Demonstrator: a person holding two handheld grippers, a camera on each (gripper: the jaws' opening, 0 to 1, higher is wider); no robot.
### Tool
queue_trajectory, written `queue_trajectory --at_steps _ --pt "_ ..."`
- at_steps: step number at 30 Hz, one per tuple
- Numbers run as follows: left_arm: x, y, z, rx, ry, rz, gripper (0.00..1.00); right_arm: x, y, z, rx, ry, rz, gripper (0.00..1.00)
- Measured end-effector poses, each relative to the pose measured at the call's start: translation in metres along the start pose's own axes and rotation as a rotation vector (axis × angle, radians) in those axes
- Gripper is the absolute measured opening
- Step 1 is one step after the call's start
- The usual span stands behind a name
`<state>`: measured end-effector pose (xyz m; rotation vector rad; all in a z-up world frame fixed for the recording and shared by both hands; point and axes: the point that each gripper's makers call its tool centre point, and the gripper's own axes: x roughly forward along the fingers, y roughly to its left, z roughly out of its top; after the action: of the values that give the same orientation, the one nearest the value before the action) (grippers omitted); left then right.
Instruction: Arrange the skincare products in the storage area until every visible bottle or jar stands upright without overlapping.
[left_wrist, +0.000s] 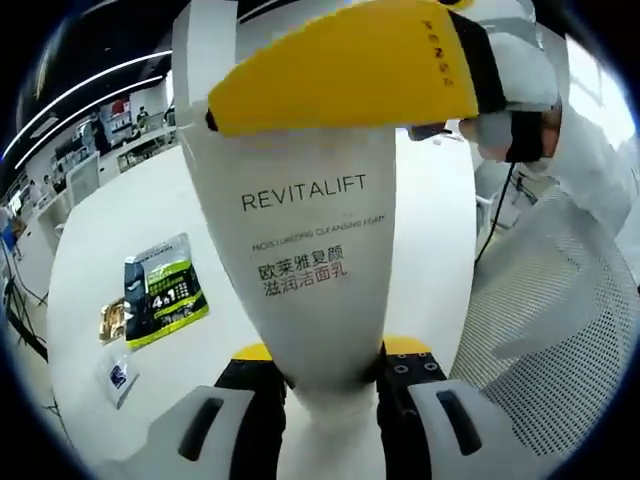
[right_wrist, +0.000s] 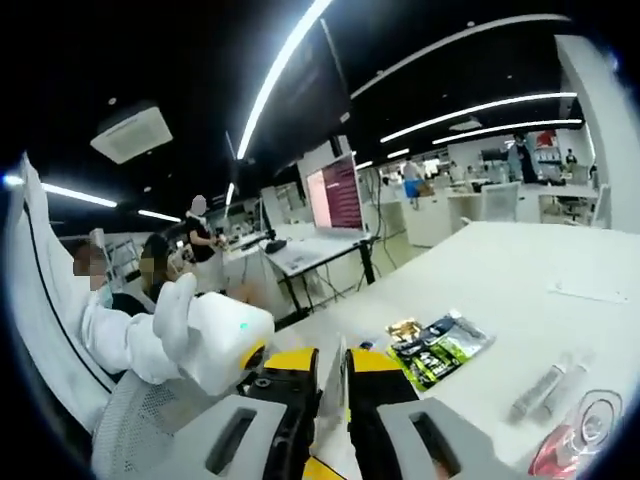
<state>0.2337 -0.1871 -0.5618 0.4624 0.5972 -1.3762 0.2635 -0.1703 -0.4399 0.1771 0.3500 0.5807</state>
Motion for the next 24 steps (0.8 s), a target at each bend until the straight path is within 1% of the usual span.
queue_trajectory --at_steps 1,2,3,4,5,6,7,8,9,10,12,14,15,16,18,19,21,23,24 --pt "0.0 0.0 0.0 0.003 0.001 0.0 0.33 -0.001 0.001 -0.004 0.013 0.03 0.004 0.05" --pt "-0.001 0.001 -0.001 0.003 0.003 0.0 0.33 -0.003 0.001 -0.01 -0.008 0.085 0.002 0.07" --pt "-0.001 0.002 -0.001 0.001 0.005 0.0 0.33 -0.003 0.0 -0.014 -0.046 0.121 -0.009 0.07" --pt "-0.001 0.001 -0.002 0.002 0.008 0.001 0.33 -0.003 -0.005 -0.017 -0.109 0.161 -0.045 0.04" --pt "-0.002 0.001 -0.002 0.002 0.008 0.0 0.33 -0.003 -0.009 -0.018 -0.166 0.185 -0.077 0.0" --pt "-0.002 0.001 -0.001 0.006 0.005 -0.003 0.33 -0.003 -0.008 -0.018 -0.225 0.197 -0.074 0.0" --pt "-0.002 0.001 -0.002 0.005 0.009 -0.004 0.33 -0.002 -0.001 -0.017 -0.247 0.213 -0.044 0.0" --pt "-0.002 0.001 -0.003 0.011 0.007 -0.006 0.33 -0.002 0.002 -0.017 -0.27 0.228 -0.029 0.0" --pt "-0.002 0.001 -0.003 0.015 0.006 -0.006 0.34 -0.002 0.002 -0.017 -0.291 0.245 -0.03 0.0" --pt "-0.003 0.001 -0.003 0.018 0.007 -0.006 0.34 0.0 0.002 -0.017 -0.339 0.262 -0.021 0.0" --pt "-0.003 0.0 -0.003 0.019 0.008 -0.011 0.34 0.001 0.004 -0.017 -0.375 0.281 0.001 0.0" --pt "-0.003 -0.001 -0.004 0.043 0.008 -0.021 0.35 0.0 0.008 -0.018 -0.418 0.302 0.052 0.0" --pt "-0.003 -0.002 -0.005 0.057 0.01 -0.032 0.35 0.0 0.014 -0.018 -0.45 0.303 0.103 0.0" --pt "-0.003 -0.002 -0.005 0.054 0.01 -0.036 0.35 -0.001 0.014 -0.019 -0.463 0.315 0.112 0.0" --pt "-0.004 -0.005 -0.005 0.098 0.003 -0.061 0.36 -0.003 0.018 -0.02 -0.491 0.337 0.156 0.0" --pt "-0.006 -0.005 -0.005 0.1 0.006 -0.063 0.36 -0.004 0.017 -0.019 -0.512 0.353 0.155 0.0" --pt "-0.009 -0.004 -0.004 0.092 -0.001 -0.066 0.35 -0.006 0.014 -0.014 -0.592 0.36 0.142 0.0" --pt "-0.014 -0.002 0.003 0.03 -0.039 -0.077 0.33 -0.008 0.015 -0.006 -0.565 0.335 0.134 0.0" --pt "-0.015 -0.003 0.007 0.009 -0.055 -0.085 0.32 -0.009 0.013 -0.003 -0.562 0.34 0.138 0.0"
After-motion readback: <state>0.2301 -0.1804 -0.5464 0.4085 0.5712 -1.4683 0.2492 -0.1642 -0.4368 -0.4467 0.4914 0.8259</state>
